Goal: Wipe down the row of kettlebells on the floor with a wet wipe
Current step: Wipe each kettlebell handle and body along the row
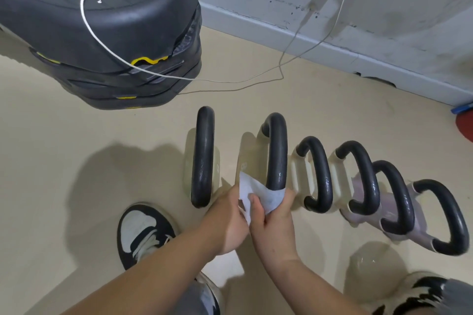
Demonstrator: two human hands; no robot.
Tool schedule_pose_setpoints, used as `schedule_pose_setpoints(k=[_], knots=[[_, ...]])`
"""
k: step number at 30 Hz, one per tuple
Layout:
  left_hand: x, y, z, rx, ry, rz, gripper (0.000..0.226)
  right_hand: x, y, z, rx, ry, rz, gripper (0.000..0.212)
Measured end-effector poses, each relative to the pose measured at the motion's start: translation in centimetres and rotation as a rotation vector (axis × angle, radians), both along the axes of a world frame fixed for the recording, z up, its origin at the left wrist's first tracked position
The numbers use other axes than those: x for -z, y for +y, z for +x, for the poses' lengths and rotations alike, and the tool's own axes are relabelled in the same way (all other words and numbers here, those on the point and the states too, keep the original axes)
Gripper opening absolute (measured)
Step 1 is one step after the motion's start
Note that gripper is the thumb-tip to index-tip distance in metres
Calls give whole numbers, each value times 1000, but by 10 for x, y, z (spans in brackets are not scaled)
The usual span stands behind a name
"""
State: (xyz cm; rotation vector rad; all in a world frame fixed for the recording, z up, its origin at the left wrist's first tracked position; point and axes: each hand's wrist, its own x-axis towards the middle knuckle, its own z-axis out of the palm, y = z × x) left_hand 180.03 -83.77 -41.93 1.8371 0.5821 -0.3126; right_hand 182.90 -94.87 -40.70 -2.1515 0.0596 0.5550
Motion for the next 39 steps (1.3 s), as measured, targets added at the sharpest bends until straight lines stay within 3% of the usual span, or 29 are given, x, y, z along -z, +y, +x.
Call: schedule_pose_setpoints(k=[5, 10, 13, 15, 23, 26, 28, 31, 36, 39], knots=[[-1, 4, -15, 67, 41, 73, 57, 9, -5, 1, -20, -3, 43, 54], [1, 5, -15, 82, 103, 23, 67, -14, 1, 8, 16, -15, 173, 31], [15, 4, -10, 50, 126, -180, 48, -21, 8, 27, 50, -69, 183, 25], [25, 2, -8, 26, 91, -182, 45, -22, 11, 32, 42, -86, 169, 14], [-3, 2, -4, -47, 60, -243, 33, -19, 12, 28, 88, -54, 180, 15], [-6, 1, -4, -22, 86, -258, 27, -20, 9, 29, 59, -41, 182, 20], [-3, 3, -4, 62, 86, -129, 36, -17, 5, 27, 50, -28, 157, 23], [-5, 2, -3, 32, 121, -183, 48, -12, -2, 15, -2, 31, 118, 27], [-6, 3, -7, 53, 170, -139, 49, 1, -8, 8, -38, 27, 50, 45], [-1, 5, -12, 55, 221, -101, 69, 3, -7, 2, -72, 45, 8, 62]])
